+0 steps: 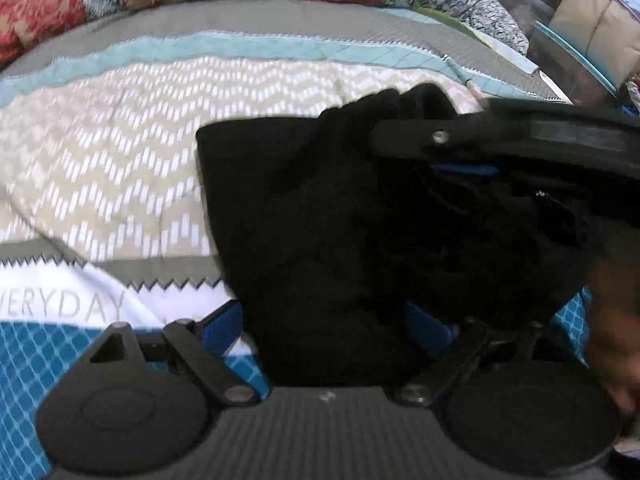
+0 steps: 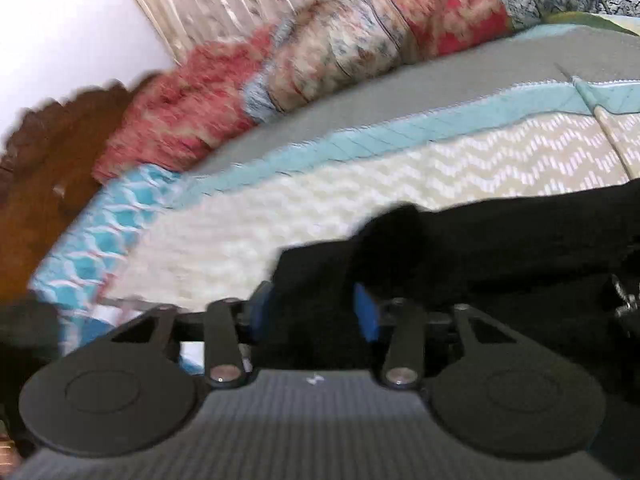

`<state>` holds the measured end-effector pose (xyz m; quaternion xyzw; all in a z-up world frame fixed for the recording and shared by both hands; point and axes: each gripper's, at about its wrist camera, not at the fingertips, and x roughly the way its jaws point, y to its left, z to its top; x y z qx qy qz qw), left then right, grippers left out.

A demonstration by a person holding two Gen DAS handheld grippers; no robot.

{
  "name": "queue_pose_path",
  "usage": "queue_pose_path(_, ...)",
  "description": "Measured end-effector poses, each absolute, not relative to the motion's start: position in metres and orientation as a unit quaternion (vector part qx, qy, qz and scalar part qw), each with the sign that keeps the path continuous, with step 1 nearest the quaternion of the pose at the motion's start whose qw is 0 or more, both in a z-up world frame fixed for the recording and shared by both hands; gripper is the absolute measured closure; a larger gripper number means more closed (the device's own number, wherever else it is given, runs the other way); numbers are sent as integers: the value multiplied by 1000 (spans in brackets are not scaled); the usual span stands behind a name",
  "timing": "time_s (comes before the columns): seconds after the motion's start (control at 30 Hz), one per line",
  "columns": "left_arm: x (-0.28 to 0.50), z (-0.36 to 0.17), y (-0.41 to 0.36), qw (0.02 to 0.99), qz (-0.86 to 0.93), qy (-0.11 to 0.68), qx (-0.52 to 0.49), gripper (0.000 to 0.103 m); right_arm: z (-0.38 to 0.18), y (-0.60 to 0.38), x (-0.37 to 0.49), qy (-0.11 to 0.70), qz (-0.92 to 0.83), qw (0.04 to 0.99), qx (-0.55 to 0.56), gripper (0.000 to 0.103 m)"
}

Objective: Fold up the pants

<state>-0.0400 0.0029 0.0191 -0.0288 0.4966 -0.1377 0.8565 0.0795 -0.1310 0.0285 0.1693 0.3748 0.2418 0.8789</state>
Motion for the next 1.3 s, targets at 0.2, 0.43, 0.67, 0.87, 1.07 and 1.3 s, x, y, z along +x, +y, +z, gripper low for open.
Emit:
queue_pose_path(0.2, -46, 23, 11, 853, -152, 498, -40, 14, 6, -216, 104, 389, 103, 877, 264, 73)
queue_pose_path(0.43, -55, 74, 42, 875, -205, 428, -98, 18, 44, -223, 42, 321, 154, 906, 230, 70)
queue_pose_path(0.67, -36, 76, 8, 858, -244, 434, -122, 22, 7, -196, 46, 388, 184, 873, 233, 71)
queue_pose_path(0.87, -34, 38, -23, 842, -231, 486, -35, 18, 18, -230, 34, 372, 165, 884, 233, 65)
queue_pose_path(1.07, -34, 69, -18, 843, -243, 474, -72, 15, 46, -341, -12, 244, 1, 939, 244, 41)
queue_pose_path(1.3, -11, 96, -28, 838, -255, 465, -131, 12, 1, -414, 7, 296, -113, 913, 258, 51)
